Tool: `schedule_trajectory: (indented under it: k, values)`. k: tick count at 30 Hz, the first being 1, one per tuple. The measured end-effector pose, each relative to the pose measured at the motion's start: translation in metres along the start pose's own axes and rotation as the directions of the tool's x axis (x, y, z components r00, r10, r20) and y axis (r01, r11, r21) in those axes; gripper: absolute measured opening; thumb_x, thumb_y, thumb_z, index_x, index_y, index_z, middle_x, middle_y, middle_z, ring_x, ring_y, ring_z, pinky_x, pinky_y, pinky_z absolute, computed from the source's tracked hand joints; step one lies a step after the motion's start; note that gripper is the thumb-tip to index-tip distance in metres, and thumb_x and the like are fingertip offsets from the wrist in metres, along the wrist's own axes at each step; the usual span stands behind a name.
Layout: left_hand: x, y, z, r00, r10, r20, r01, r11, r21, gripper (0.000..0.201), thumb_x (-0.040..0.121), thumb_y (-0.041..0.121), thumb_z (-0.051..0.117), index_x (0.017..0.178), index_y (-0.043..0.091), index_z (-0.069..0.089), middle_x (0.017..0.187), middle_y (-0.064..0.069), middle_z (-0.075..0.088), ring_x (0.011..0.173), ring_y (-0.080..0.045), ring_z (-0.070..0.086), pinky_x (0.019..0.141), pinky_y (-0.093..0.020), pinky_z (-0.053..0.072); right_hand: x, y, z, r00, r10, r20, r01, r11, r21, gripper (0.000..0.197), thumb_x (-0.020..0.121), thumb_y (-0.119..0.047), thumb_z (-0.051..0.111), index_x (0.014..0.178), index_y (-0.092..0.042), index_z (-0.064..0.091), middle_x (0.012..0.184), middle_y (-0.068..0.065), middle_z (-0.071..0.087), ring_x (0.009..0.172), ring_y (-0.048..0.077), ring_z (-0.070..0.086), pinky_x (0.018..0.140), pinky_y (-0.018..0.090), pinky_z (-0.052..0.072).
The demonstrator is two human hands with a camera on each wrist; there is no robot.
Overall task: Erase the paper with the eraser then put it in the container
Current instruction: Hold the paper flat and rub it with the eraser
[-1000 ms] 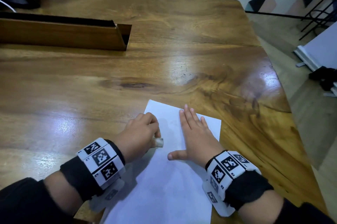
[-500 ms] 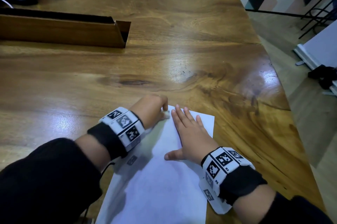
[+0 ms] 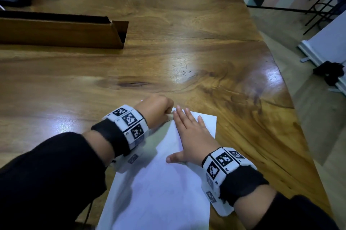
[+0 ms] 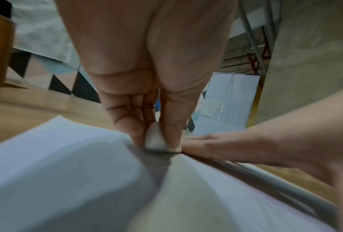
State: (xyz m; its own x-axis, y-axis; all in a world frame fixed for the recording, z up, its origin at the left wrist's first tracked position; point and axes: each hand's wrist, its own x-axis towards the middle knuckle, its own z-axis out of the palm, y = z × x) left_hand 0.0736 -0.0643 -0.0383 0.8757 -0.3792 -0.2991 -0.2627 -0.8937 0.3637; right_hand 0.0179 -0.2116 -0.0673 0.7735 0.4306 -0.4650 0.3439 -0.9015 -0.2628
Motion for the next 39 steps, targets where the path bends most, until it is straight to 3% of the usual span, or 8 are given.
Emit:
schedule_trajectory:
  k: [5, 11, 16, 22, 26, 33, 36, 39]
  values:
    - [-0.022, -0.003, -0.002, 0.936, -0.011, 0.352, -0.006, 0.999, 0.048, 0.015, 0.074, 0.023, 0.068, 0.063, 0.022, 0.057, 0.062, 0.007, 0.055, 0.064, -0.014, 0.049, 0.064, -0.026, 0.043, 0.000, 0.000, 0.001, 1.000, -0.002, -0.001, 0.002, 1.000, 0.012, 0.128, 0.071, -0.067, 0.066, 0.148, -0.017, -0.023, 0.154, -0.006, -0.033, 0.142, 0.014, -0.029, 0.114, 0.039, -0.015]
    - [-0.006, -0.003, 0.006, 0.999, 0.005, -0.035, -0.004, 1.000, 0.030, 0.010, 0.082, 0.019, 0.060, 0.076, 0.012, 0.055, 0.083, -0.008, 0.054, 0.085, -0.029, 0.055, 0.073, -0.033, 0.042, 0.000, 0.001, 0.001, 1.000, -0.001, -0.002, 0.001, 1.000, 0.014, 0.128, 0.071, -0.067, 0.066, 0.148, -0.018, -0.023, 0.154, -0.006, -0.034, 0.142, 0.013, -0.030, 0.114, 0.040, -0.014]
    - [-0.038, -0.015, 0.012, 0.939, 0.081, 0.334, -0.102, 0.994, 0.046, 0.028, 0.074, 0.023, 0.065, 0.053, 0.022, 0.045, 0.059, 0.007, 0.051, 0.066, -0.017, 0.049, 0.062, -0.029, 0.042, -0.001, 0.000, 0.000, 1.000, 0.004, 0.003, -0.004, 1.000, 0.018, 0.128, 0.071, -0.066, 0.067, 0.148, -0.017, -0.023, 0.154, -0.006, -0.033, 0.142, 0.013, -0.029, 0.114, 0.039, -0.015]
    - [-0.027, -0.010, 0.012, 0.997, 0.072, 0.005, -0.072, 0.997, -0.032, 0.028, 0.080, 0.017, 0.057, 0.057, 0.022, 0.041, 0.063, 0.009, 0.037, 0.071, -0.019, 0.044, 0.058, -0.026, 0.035, 0.000, -0.001, 0.000, 1.000, 0.005, 0.007, -0.005, 1.000, 0.011, 0.128, 0.071, -0.067, 0.066, 0.148, -0.017, -0.022, 0.154, -0.006, -0.033, 0.142, 0.013, -0.028, 0.116, 0.040, -0.012]
    - [-0.055, -0.012, 0.020, 0.949, 0.122, 0.291, -0.114, 0.992, -0.044, 0.012, 0.076, 0.023, 0.064, 0.067, 0.014, 0.060, 0.073, 0.000, 0.057, 0.068, -0.014, 0.048, 0.054, -0.019, 0.033, -0.001, -0.001, -0.001, 1.000, 0.004, 0.009, -0.004, 1.000, 0.021, 0.128, 0.072, -0.065, 0.067, 0.149, -0.016, -0.022, 0.154, -0.006, -0.033, 0.142, 0.013, -0.029, 0.116, 0.040, -0.013]
    - [-0.026, 0.001, 0.013, 0.999, 0.013, 0.042, -0.013, 1.000, 0.008, 0.015, 0.079, 0.015, 0.055, 0.067, 0.019, 0.047, 0.078, -0.004, 0.049, 0.077, -0.022, 0.047, 0.065, -0.027, 0.034, -0.001, 0.000, 0.001, 1.000, -0.002, -0.009, 0.003, 1.000, 0.027, 0.127, 0.071, -0.066, 0.067, 0.149, -0.017, -0.022, 0.154, -0.007, -0.033, 0.142, 0.013, -0.028, 0.114, 0.039, -0.014]
    - [-0.051, 0.002, 0.019, 0.955, 0.120, 0.271, -0.129, 0.992, 0.014, 0.010, 0.076, 0.015, 0.056, 0.067, 0.013, 0.057, 0.076, -0.009, 0.060, 0.074, -0.023, 0.053, 0.061, -0.025, 0.036, -0.001, 0.000, 0.001, 1.000, 0.002, -0.005, -0.002, 1.000, 0.029, 0.127, 0.072, -0.065, 0.067, 0.149, -0.016, -0.022, 0.154, -0.006, -0.033, 0.142, 0.013, -0.029, 0.115, 0.039, -0.014]
    - [-0.044, -0.001, 0.008, 0.923, 0.110, 0.368, -0.123, 0.992, 0.014, 0.009, 0.074, 0.022, 0.065, 0.079, 0.014, 0.067, 0.060, 0.008, 0.053, 0.070, -0.015, 0.052, 0.064, -0.022, 0.042, -0.001, 0.000, 0.001, 1.000, -0.002, -0.005, 0.002, 1.000, 0.019, 0.127, 0.072, -0.066, 0.066, 0.148, -0.016, -0.023, 0.154, -0.006, -0.033, 0.142, 0.013, -0.029, 0.114, 0.039, -0.014]
